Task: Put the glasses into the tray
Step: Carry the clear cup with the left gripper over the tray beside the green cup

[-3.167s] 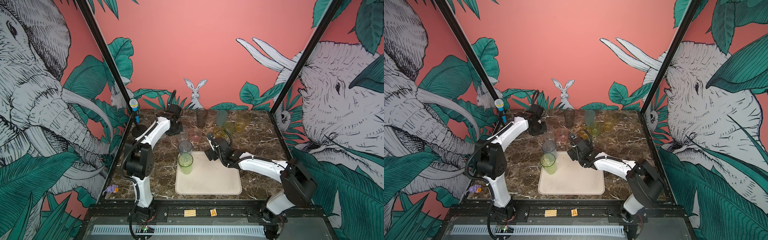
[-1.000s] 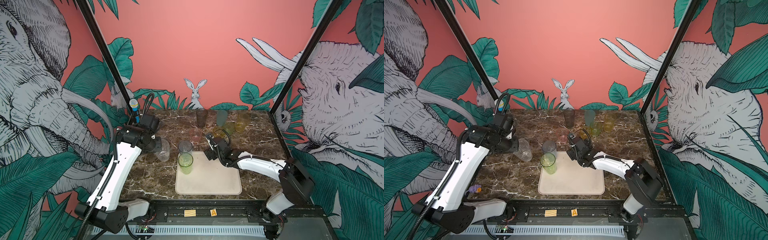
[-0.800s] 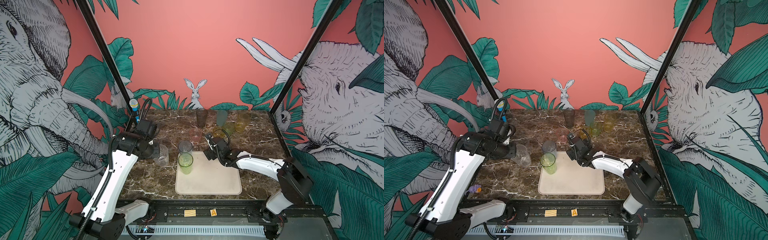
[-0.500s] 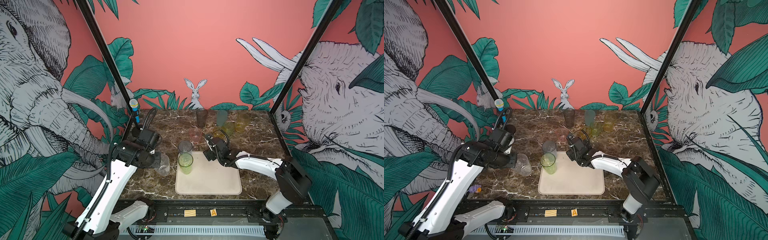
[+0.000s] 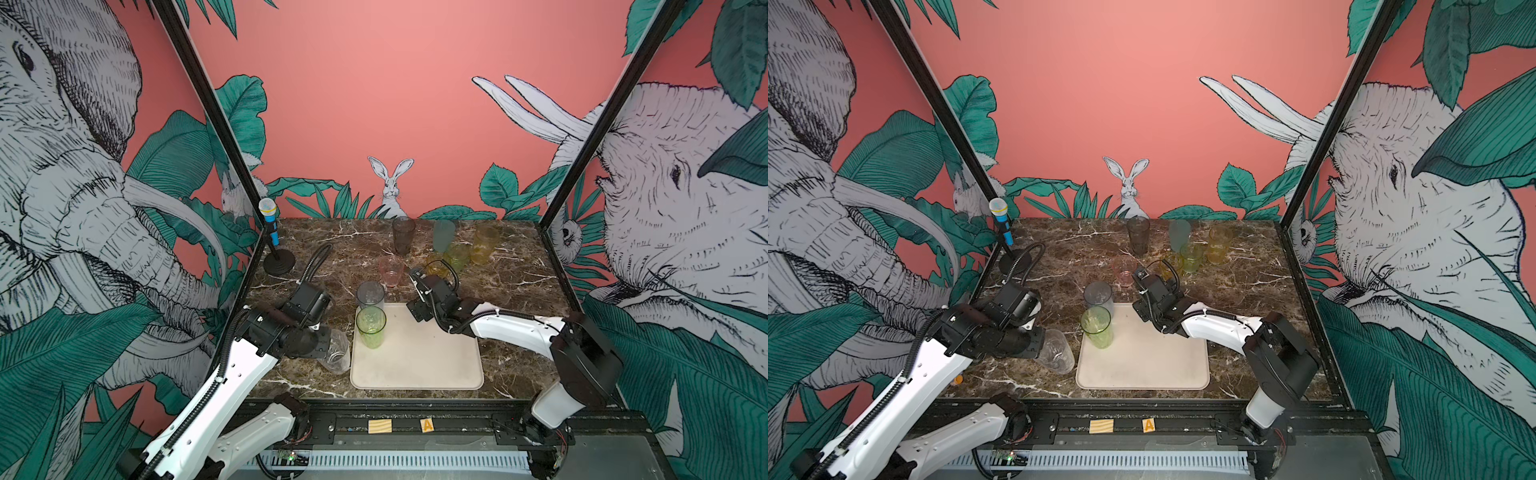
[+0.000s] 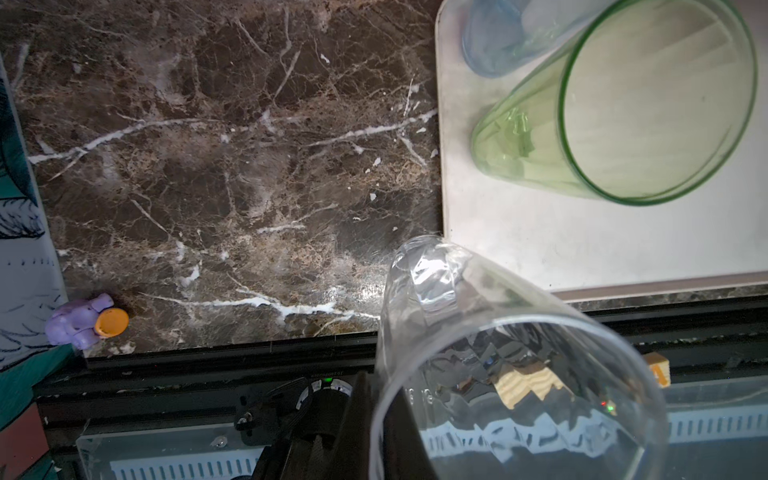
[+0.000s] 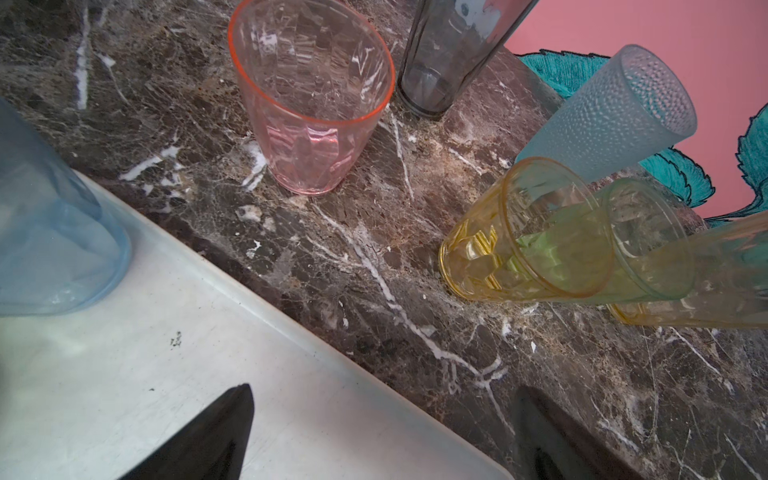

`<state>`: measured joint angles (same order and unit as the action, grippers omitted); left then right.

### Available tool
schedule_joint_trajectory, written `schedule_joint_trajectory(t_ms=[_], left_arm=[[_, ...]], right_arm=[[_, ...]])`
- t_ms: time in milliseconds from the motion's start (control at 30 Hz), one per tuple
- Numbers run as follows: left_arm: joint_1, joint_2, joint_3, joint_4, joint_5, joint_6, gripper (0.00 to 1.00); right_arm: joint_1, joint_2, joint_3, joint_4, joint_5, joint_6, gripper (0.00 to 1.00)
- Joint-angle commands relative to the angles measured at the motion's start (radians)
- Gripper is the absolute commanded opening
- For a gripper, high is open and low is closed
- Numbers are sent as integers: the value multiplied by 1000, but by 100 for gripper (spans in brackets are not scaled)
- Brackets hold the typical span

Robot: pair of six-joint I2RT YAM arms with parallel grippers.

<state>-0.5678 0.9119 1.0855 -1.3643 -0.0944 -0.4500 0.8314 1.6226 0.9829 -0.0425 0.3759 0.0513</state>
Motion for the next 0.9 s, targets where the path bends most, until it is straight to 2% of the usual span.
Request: schedule_joint_trajectory(t_ms=[0,200,500,867], left_arm=[[-21,-18,-29,40,8,-36,0],[-119,3,-49,72,-35,-72,0],[-286,115,-43,107,-98,-117,0],[-335,185,-73,231,-61,-136,0]], right_arm=[[7,15,24,0,18,-3,99],[8,19,26,-3,22,-5,99],[8,18,26,-7,27,-7,99],[8,16,28,-13,27,-8,99]])
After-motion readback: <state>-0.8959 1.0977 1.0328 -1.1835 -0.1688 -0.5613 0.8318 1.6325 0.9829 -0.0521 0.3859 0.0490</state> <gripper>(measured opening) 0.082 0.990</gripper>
